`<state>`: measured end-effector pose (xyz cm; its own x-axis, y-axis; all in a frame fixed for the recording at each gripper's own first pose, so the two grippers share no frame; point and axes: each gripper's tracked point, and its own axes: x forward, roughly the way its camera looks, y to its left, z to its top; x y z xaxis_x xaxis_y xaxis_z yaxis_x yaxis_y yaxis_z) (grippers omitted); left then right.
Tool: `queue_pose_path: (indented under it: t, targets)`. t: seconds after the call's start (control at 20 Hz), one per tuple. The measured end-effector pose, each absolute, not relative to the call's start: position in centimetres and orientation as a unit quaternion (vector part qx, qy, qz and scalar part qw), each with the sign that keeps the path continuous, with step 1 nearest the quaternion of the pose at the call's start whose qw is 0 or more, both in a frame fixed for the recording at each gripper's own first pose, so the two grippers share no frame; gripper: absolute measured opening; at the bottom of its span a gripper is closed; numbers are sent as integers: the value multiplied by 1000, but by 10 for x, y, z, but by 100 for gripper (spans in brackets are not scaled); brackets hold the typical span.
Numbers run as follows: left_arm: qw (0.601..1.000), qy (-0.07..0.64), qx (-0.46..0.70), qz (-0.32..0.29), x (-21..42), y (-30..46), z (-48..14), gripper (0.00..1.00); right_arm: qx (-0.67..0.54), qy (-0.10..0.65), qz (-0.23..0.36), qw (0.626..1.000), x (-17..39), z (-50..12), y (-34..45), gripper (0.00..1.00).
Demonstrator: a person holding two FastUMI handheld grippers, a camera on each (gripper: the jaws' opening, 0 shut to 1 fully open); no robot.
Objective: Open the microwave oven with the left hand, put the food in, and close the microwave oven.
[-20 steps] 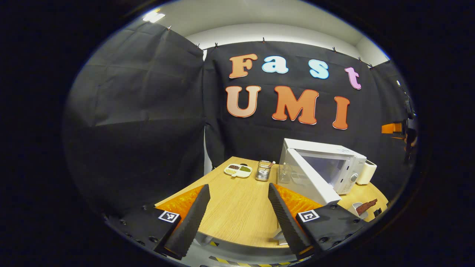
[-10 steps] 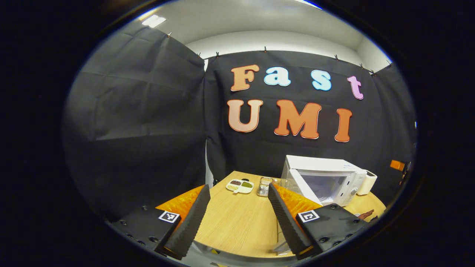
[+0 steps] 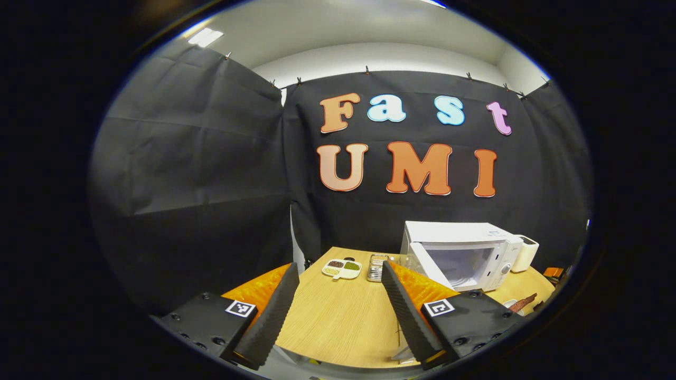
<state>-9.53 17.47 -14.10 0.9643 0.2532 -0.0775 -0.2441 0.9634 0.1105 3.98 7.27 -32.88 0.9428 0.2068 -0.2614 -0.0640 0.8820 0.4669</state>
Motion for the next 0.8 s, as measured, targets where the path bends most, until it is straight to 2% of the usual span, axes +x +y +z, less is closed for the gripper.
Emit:
queue_pose_path:
  t: [0.25, 0.35, 0.5, 0.65, 0.7, 0.75, 0.8]
  targets:
    - [989, 66, 42, 129, -100, 173, -154, 98, 273, 209, 69, 937, 30, -379, 88, 95]
    - [988, 76, 43, 130, -101, 171, -159, 100, 289, 233, 80, 925, 25, -392, 99, 92]
    - [987, 82, 48, 131, -105, 173, -160, 98, 305, 263, 90, 911, 18, -405, 111, 74]
    - [987, 85, 44, 127, -107, 170, -160, 98, 345, 275, 108, 891, 14, -401, 124, 62]
    - [987, 85, 45, 126, -107, 169, -160, 100, 346, 273, 107, 891, 14, -401, 124, 51]
    - [987, 85, 46, 126, -107, 169, -162, 100, 348, 276, 114, 889, 13, -401, 126, 47]
    - [987, 86, 47, 125, -106, 169, -163, 98, 352, 280, 114, 886, 12, -400, 126, 26]
